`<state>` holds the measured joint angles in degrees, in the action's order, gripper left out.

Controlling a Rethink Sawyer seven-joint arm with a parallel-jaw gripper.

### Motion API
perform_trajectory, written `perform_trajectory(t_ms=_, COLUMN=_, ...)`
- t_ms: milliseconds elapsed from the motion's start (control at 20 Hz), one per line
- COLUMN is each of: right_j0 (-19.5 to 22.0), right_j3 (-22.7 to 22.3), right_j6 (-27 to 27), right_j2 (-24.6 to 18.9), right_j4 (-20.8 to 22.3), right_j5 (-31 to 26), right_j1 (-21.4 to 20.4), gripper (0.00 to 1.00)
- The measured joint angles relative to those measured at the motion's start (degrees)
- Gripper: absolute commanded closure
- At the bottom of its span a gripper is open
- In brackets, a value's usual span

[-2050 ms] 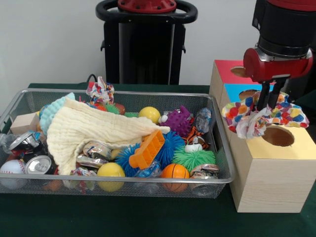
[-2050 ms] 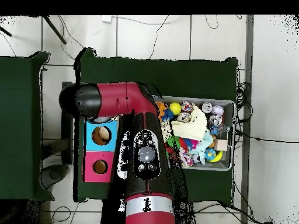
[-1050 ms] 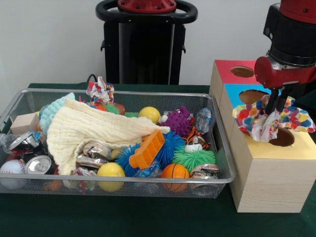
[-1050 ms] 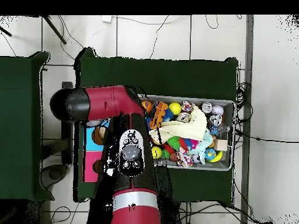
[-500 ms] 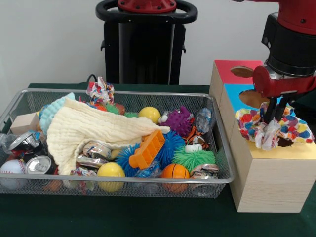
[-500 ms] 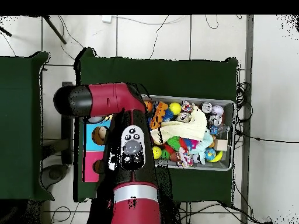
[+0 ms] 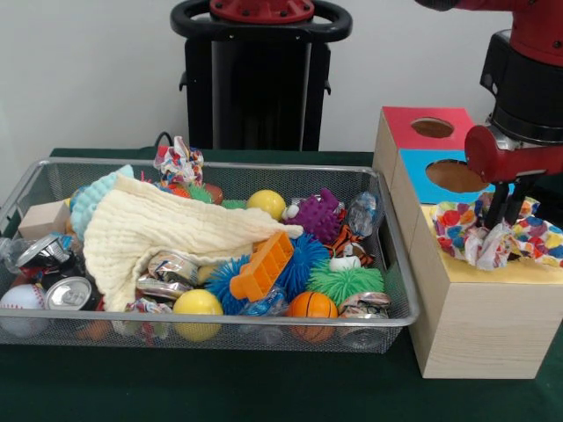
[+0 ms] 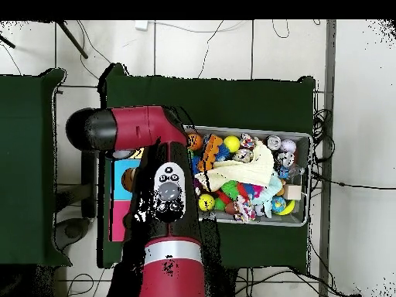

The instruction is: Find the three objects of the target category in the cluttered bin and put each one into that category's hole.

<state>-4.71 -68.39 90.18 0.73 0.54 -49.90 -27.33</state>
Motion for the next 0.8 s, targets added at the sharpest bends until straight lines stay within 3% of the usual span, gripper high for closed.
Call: perform_trajectory(t_ms=800, right_j0=-0.88, right_j3=1.38, right_j6=0.00, right_j2=0.54, right_j4=-0.72, right_j5=0.00, right_j1=1.07, gripper=1.00)
